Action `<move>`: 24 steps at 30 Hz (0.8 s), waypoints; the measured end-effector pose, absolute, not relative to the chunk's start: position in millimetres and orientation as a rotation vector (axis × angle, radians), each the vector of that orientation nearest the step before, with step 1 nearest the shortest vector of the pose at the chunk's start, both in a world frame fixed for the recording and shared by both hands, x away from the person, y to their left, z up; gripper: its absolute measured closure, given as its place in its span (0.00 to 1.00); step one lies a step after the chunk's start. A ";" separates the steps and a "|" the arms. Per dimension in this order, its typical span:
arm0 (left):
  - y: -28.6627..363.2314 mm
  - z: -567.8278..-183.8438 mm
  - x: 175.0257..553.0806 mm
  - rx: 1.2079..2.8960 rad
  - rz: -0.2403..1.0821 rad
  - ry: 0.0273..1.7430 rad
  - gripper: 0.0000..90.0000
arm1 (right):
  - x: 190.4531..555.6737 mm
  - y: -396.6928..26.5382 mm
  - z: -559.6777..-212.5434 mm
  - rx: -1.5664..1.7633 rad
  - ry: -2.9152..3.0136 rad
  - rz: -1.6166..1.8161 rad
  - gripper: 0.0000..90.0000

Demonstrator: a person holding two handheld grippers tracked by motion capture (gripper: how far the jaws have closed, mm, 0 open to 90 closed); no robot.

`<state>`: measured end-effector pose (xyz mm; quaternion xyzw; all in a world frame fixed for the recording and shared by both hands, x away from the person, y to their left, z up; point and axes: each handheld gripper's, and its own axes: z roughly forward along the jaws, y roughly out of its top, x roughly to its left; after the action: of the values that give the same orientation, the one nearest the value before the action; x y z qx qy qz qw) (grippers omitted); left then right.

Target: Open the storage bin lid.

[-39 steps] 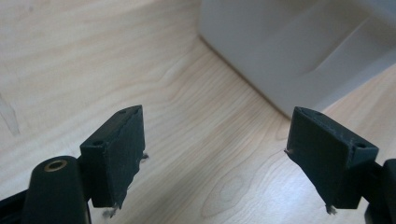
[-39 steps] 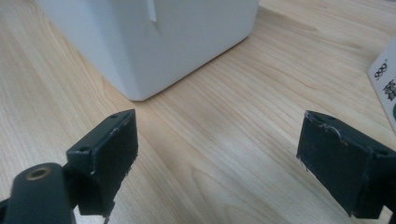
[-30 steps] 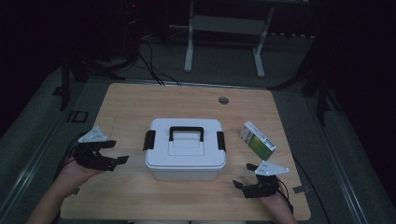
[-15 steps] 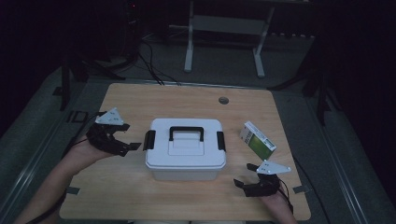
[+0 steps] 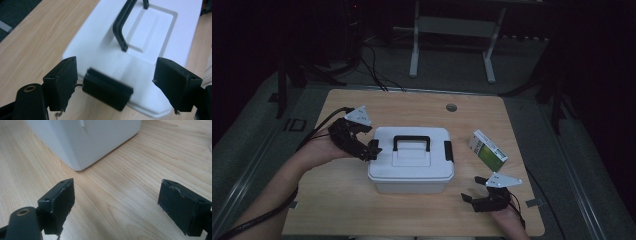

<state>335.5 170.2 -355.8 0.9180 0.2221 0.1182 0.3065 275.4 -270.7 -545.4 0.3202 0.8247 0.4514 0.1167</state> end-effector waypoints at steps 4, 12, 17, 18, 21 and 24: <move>154.7 -349.5 342.9 2.481 0.312 0.553 0.22 | 275.9 -270.5 -546.2 0.934 2.426 1.335 0.15; 128.2 -344.2 357.1 2.544 0.290 0.504 0.22 | 275.8 -271.4 -547.3 0.928 2.437 1.340 0.16; 111.3 -343.4 361.3 2.608 0.231 0.400 0.22 | 276.4 -273.1 -547.0 0.931 2.437 1.352 0.16; 107.9 -343.4 362.1 2.622 0.237 0.386 0.22 | 276.5 -273.3 -547.2 0.929 2.440 1.353 0.16; 98.5 -343.1 366.1 2.659 0.226 0.350 0.23 | 276.3 -273.4 -547.9 0.921 2.449 1.355 0.16; 90.0 -342.1 370.7 2.693 0.222 0.331 0.24 | 275.5 -273.3 -547.7 0.915 2.459 1.360 0.16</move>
<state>370.7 90.0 -342.1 0.9676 0.1189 0.0797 0.2079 275.5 -273.3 -547.7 0.3082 0.8284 0.4583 0.0931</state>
